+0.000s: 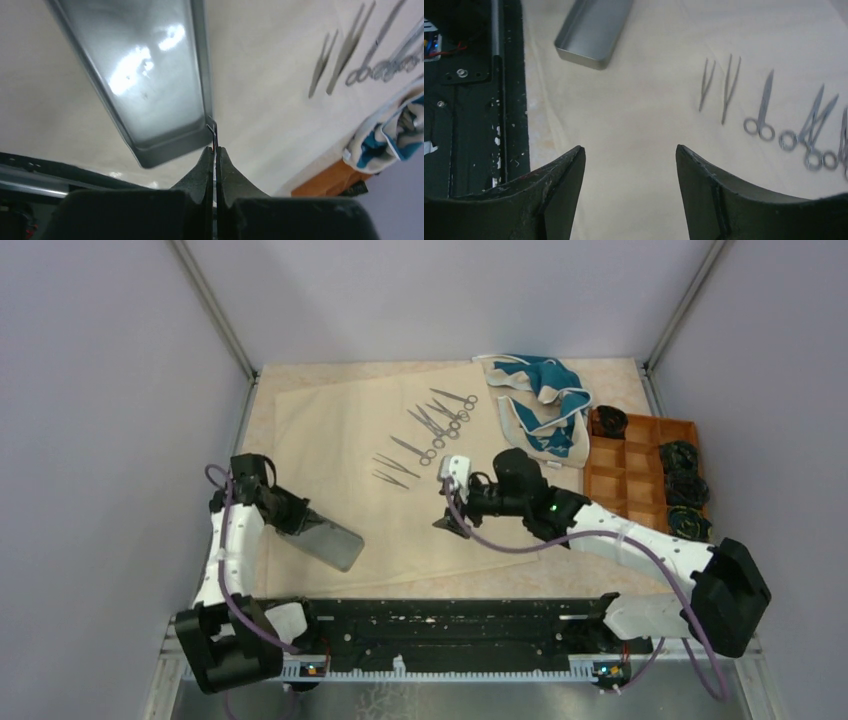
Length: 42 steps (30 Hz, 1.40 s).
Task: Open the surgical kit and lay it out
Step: Pick up the medical item from the container, then place the medical item in the surgical kit.
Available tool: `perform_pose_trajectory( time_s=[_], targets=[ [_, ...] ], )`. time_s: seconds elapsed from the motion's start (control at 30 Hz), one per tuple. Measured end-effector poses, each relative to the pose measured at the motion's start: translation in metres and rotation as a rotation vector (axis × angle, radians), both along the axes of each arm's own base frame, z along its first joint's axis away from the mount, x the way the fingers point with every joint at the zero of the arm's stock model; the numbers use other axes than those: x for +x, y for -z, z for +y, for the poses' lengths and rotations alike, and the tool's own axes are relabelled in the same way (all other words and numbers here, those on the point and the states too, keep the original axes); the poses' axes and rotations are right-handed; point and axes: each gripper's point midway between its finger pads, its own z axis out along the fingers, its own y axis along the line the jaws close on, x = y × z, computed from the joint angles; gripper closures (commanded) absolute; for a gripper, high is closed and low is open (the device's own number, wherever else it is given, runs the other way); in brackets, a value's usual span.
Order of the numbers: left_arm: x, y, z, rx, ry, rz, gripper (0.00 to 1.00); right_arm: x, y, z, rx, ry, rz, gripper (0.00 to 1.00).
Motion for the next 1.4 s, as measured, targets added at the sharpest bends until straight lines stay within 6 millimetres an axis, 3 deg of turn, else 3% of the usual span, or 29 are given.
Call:
perform_pose_trajectory(
  time_s=[0.17, 0.37, 0.63, 0.9, 1.03, 1.23, 1.33, 1.4],
  targets=[
    [-0.014, -0.023, -0.057, -0.115, 0.073, 0.017, 1.00, -0.039, -0.008, 0.040, 0.017, -0.229, -0.180, 0.36],
    [-0.032, -0.030, -0.098, -0.219, 0.073, 0.118, 1.00, -0.045, 0.006, 0.087, -0.037, -0.289, -0.258, 0.39],
    [-0.030, -0.042, -0.109, -0.259, 0.015, 0.173, 1.00, -0.062, 0.034, 0.109, -0.121, -0.296, -0.295, 0.58],
    [-0.029, -0.045, -0.111, -0.272, -0.012, 0.186, 1.00, -0.043, 0.035, 0.122, -0.150, -0.199, -0.318, 0.68],
    [-0.029, -0.044, -0.111, -0.274, -0.018, 0.191, 1.00, -0.039, 0.033, 0.126, -0.148, -0.175, -0.315, 0.85],
    [-0.028, -0.042, -0.108, -0.256, -0.030, 0.189, 1.00, -0.036, 0.035, 0.130, -0.158, -0.147, -0.295, 1.00],
    [-0.025, -0.042, -0.106, -0.240, -0.030, 0.172, 0.43, -0.035, 0.034, 0.135, -0.148, -0.118, -0.252, 1.00],
    [-0.023, -0.043, -0.105, -0.228, -0.014, 0.147, 0.25, -0.035, 0.032, 0.138, -0.124, -0.098, -0.214, 1.00]
  ],
)
